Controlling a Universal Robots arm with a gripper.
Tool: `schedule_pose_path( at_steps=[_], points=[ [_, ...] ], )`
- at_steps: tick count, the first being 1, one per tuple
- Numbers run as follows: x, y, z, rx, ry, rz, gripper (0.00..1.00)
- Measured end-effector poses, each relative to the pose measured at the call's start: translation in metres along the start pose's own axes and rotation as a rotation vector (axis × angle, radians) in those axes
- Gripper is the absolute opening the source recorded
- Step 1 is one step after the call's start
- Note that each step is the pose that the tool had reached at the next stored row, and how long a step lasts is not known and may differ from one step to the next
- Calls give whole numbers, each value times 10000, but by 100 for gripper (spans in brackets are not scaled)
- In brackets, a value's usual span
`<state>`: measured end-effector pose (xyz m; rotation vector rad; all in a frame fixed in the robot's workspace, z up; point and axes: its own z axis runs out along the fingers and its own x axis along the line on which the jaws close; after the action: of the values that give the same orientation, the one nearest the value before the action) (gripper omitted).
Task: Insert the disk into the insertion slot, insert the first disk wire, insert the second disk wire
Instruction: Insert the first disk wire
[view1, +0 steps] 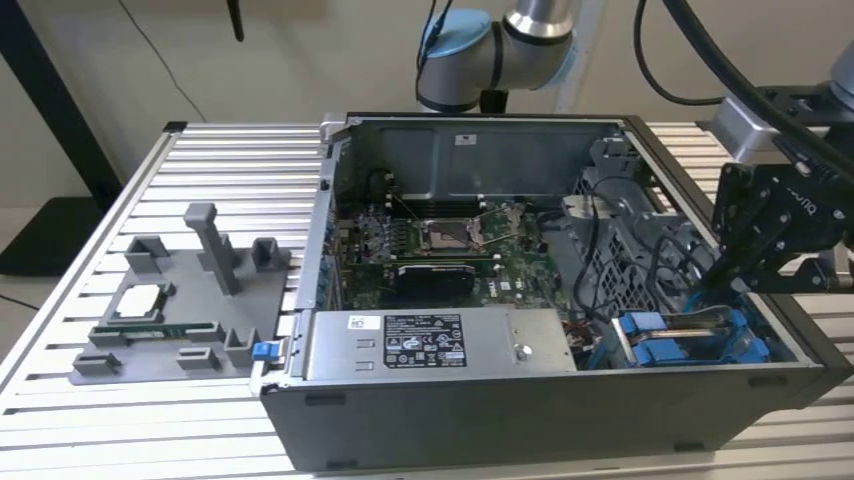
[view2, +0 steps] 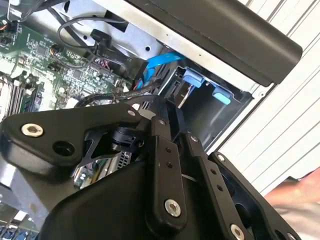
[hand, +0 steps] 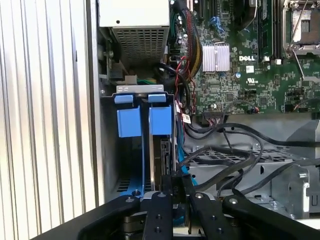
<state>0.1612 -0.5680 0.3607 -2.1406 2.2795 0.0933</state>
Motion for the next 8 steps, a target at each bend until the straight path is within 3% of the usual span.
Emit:
schedule_pose_path(
  at_steps=[8],
  points=[
    [2,-14,55,-23,0,-21,0]
  ],
)
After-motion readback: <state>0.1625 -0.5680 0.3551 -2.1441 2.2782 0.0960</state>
